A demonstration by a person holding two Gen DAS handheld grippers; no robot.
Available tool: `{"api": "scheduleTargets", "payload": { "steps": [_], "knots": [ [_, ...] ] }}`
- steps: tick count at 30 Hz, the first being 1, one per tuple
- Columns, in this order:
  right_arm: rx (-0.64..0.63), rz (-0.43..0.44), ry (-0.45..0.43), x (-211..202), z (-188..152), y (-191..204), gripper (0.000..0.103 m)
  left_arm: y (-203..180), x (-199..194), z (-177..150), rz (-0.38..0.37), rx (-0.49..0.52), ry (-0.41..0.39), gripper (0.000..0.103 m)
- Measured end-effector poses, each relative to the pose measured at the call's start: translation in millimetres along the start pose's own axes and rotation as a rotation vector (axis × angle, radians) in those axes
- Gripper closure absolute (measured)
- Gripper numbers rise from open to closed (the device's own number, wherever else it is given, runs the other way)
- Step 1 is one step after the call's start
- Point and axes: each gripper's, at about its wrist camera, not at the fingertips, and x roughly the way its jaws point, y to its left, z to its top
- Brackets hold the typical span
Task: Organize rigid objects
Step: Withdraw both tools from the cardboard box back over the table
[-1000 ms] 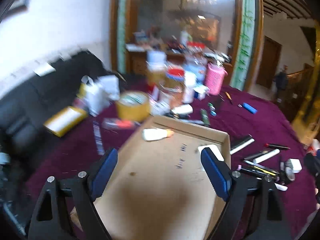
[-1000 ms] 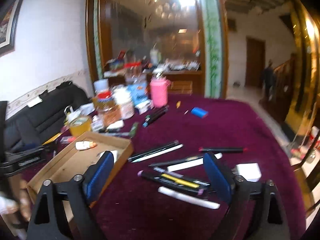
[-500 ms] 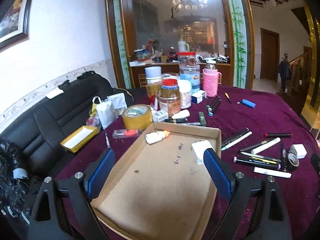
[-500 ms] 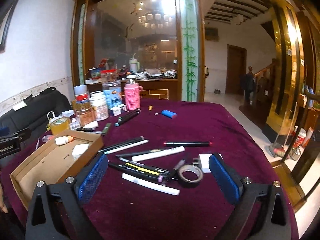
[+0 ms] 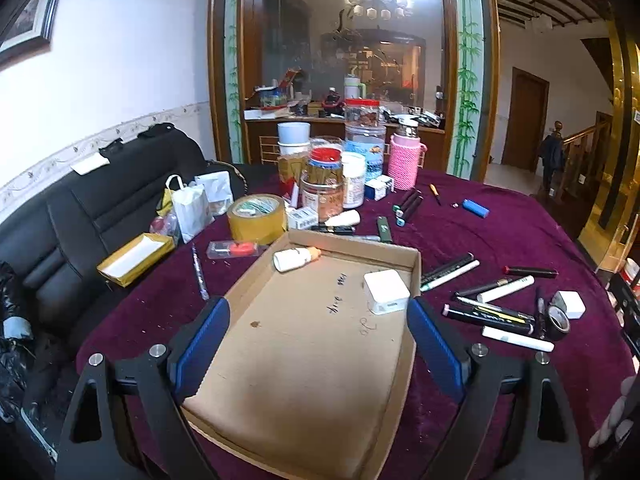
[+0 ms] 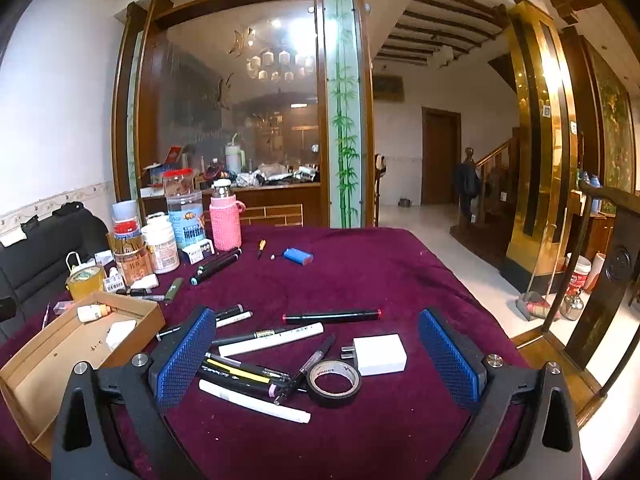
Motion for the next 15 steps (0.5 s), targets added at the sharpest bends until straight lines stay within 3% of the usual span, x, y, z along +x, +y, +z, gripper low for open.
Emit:
{"api": "scheduleTargets", "payload": {
  "steps": [6, 15],
  "knots": [
    [-0.002, -0.010, 0.035, 10, 11, -10, 0.001, -6, 5, -9, -0.078, -0.005, 0.047, 0.013],
    [0.010, -0.013, 0.052, 63, 35, -27, 0.001, -43, 18, -12, -0.097, 0.068, 0.094, 0.013]
  ]
}}
